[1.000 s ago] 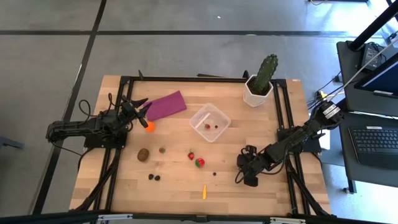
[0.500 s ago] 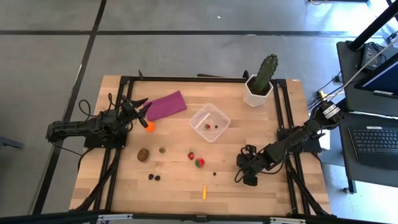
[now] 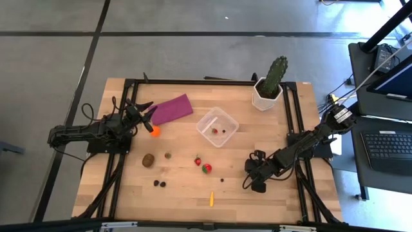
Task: Pick and placing Produce into tupperware
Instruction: Put the black cherry into the transparent container
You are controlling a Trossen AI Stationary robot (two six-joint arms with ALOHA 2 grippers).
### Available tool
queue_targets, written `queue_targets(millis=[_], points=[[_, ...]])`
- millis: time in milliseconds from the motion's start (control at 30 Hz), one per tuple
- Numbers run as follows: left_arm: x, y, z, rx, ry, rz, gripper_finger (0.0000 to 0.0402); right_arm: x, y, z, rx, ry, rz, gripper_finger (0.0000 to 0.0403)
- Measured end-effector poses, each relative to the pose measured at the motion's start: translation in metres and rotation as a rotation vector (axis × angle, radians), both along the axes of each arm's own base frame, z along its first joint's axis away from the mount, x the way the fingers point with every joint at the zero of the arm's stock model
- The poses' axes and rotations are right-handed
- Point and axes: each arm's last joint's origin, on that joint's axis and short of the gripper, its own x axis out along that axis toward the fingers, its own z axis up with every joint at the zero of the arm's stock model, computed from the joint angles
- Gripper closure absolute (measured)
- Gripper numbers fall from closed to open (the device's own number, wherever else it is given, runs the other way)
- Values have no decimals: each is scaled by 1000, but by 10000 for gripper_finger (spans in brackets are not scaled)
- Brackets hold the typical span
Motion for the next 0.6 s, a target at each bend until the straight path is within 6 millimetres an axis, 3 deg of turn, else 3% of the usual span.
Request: queue_targets(millis=[167, 333, 600], points=[[0, 0, 0, 0, 0, 0, 278, 1, 0, 7, 35, -5, 28, 294], [0, 0, 0, 0, 0, 0, 278, 13, -11, 38, 106, -98, 53, 291], [0, 0, 0, 0, 0, 0, 278, 40, -68, 121, 59, -436, -13, 292]])
